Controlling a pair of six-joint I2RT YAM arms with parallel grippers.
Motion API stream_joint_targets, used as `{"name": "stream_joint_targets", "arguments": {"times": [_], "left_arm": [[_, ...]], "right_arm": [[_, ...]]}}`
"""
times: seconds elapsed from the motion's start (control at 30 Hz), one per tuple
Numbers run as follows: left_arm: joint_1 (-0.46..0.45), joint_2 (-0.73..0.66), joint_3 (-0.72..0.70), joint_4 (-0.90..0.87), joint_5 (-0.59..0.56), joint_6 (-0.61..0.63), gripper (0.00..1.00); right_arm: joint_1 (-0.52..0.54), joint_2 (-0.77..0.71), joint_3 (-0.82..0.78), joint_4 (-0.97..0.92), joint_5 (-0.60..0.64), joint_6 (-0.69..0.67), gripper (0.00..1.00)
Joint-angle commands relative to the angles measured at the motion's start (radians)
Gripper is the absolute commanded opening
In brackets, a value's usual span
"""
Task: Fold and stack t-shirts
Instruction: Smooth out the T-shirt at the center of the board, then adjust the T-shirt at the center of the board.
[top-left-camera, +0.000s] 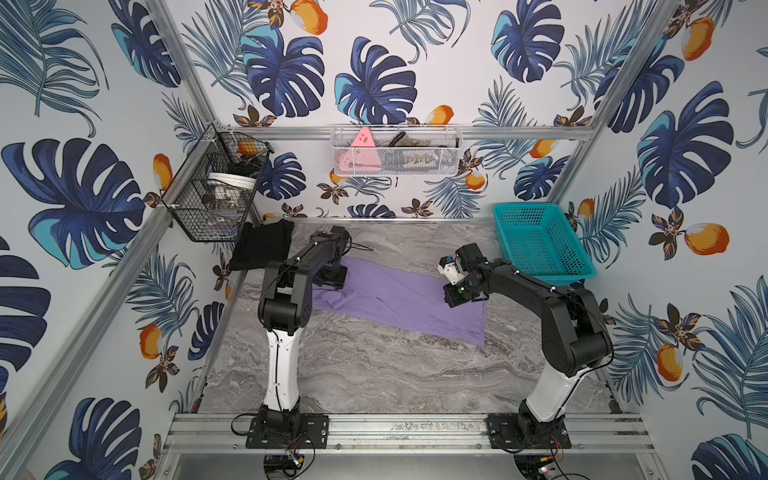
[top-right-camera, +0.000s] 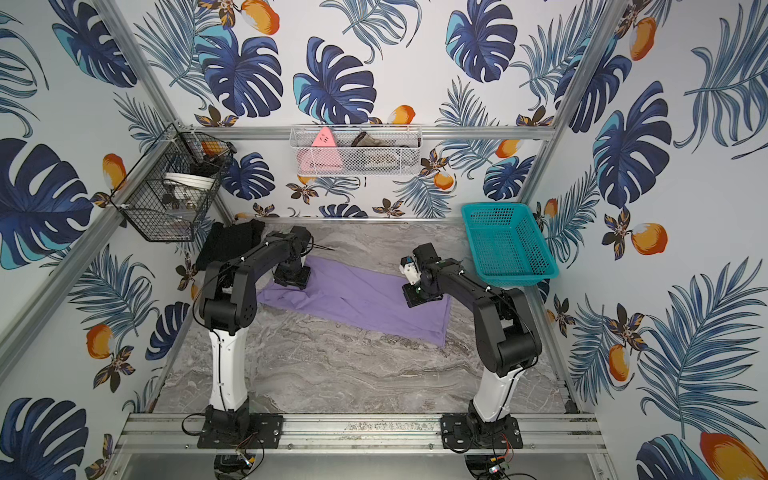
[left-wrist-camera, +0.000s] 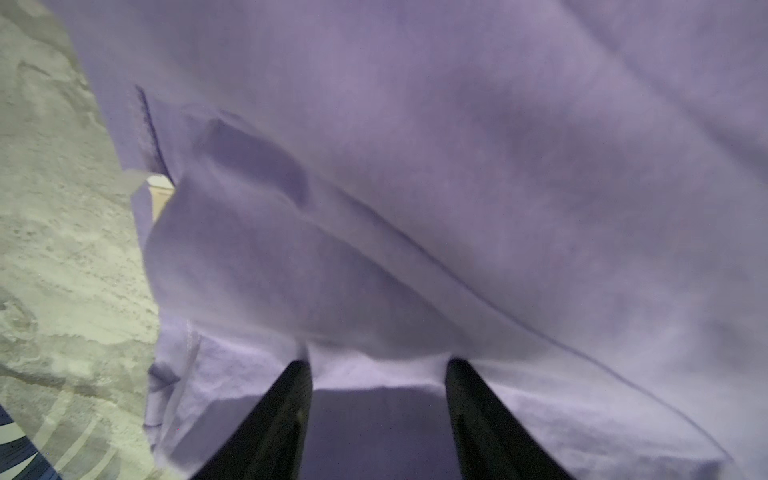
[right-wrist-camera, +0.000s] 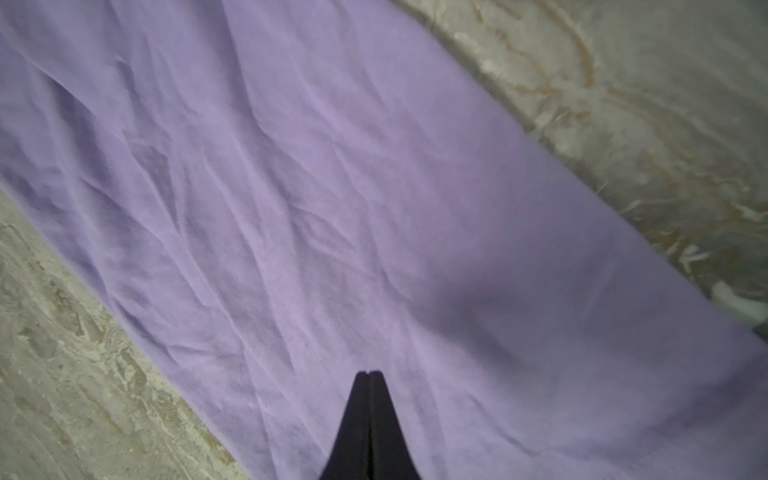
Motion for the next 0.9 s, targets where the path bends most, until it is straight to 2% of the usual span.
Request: {"name": "stream_joint_targets", "arguments": {"times": [0.0,0.03,0.07,0.13,0.2,0.37,0.4,0.43,0.47,0.57,0.67,0.77,0.87], "left_arm": [[0.001,-0.015,0.0,-0.034,-0.053,0.007,0.62],[0.001,-0.033,0.006,-0.044,-0.05,0.008,0.63],[0.001,-0.058,0.006,-0.048,-0.044,0.01,0.64],[0.003,-0.114,0.001,-0.051,-0.026,0.012,0.64],[0.003,-0.148,-0.004,-0.057,-0.011,0.007,0.59],[0.003,-0.127,-0.055,-0.035,0.025,-0.02,0.37],[0.003,-0.105,-0.066,-0.031,0.024,-0.025,0.26],[0.003,-0.082,-0.073,-0.025,0.023,-0.031,0.07],[0.006,-0.064,-0.079,-0.015,0.02,-0.037,0.0],[0.026,0.02,-0.064,-0.001,0.069,-0.055,0.0],[0.048,0.13,0.02,-0.02,0.1,-0.068,0.0],[0.075,0.239,0.188,-0.069,0.089,-0.062,0.0],[0.095,0.362,0.439,-0.118,0.076,-0.025,0.0]], "right_arm": [[-0.004,0.015,-0.012,0.039,-0.002,0.011,0.15],[-0.007,0.021,-0.008,0.043,-0.001,0.011,0.12],[-0.006,0.025,-0.004,0.045,-0.002,0.009,0.0],[-0.006,0.038,0.017,0.048,0.007,0.014,0.0],[-0.006,0.06,0.042,0.045,0.0,0.007,0.0],[-0.006,0.119,0.092,0.037,-0.021,0.002,0.0],[-0.006,0.129,0.098,0.036,-0.024,0.003,0.0],[-0.006,0.139,0.103,0.036,-0.025,0.003,0.0],[-0.006,0.146,0.105,0.034,-0.028,0.001,0.0],[-0.007,0.161,0.098,0.029,-0.031,0.002,0.0],[-0.005,0.163,0.072,0.028,-0.042,0.008,0.0],[-0.001,0.137,0.021,0.043,-0.035,0.036,0.0],[0.022,0.076,-0.045,0.051,-0.038,0.069,0.0]]}}
